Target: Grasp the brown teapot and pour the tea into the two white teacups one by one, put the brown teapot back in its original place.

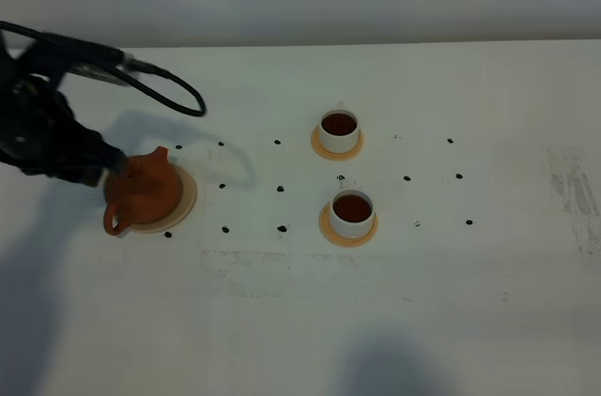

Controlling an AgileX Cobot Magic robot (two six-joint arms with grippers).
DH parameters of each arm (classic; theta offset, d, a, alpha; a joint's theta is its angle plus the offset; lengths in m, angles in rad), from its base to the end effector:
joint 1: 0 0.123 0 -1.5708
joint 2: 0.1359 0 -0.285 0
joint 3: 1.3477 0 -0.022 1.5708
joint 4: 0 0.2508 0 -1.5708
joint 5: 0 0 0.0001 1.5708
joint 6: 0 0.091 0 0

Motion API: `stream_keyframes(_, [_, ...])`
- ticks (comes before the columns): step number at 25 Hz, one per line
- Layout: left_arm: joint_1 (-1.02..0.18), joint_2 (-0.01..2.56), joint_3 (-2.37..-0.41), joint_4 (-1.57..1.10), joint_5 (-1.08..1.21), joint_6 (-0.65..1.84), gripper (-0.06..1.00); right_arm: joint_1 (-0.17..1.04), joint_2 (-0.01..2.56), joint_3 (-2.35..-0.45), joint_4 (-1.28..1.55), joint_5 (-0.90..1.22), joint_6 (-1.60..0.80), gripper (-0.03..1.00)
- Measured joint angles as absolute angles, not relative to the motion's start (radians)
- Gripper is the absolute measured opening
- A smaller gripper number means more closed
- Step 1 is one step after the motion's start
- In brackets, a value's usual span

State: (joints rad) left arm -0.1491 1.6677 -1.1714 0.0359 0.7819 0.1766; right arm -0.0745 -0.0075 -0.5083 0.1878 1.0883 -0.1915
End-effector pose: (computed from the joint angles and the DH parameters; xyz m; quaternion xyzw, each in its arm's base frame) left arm 0.3349 -0.0480 0.2362 0.1692 0.9672 0.0174 0.1885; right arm -0.0078 0.0157 0.2785 -0.0555 0.8507 0.0246 0.5221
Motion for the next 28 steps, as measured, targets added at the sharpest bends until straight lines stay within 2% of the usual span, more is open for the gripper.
stream_keyframes(11, [-0.098,1.206,-1.112,0.0,0.919,0.126,0.5,-0.074,-0.008,-0.508,0.188,1.088,-0.192,0.44])
stream_keyframes(19, [-0.098,0.853,-0.831,0.0,0.993,0.06,0.5,-0.074,-0.008,-0.508,0.188,1.088,-0.192,0.44])
stream_keyframes(23, [-0.098,0.638,-0.678,-0.013,0.954,0.043,0.5,-0.074,-0.008,-0.508,0.188,1.088,-0.192,0.44])
stream_keyframes(28, [-0.098,0.415,-0.566,-0.013,0.958,0.036,0.5,-0.074,-0.008,-0.508,0.188,1.088,-0.192,0.44])
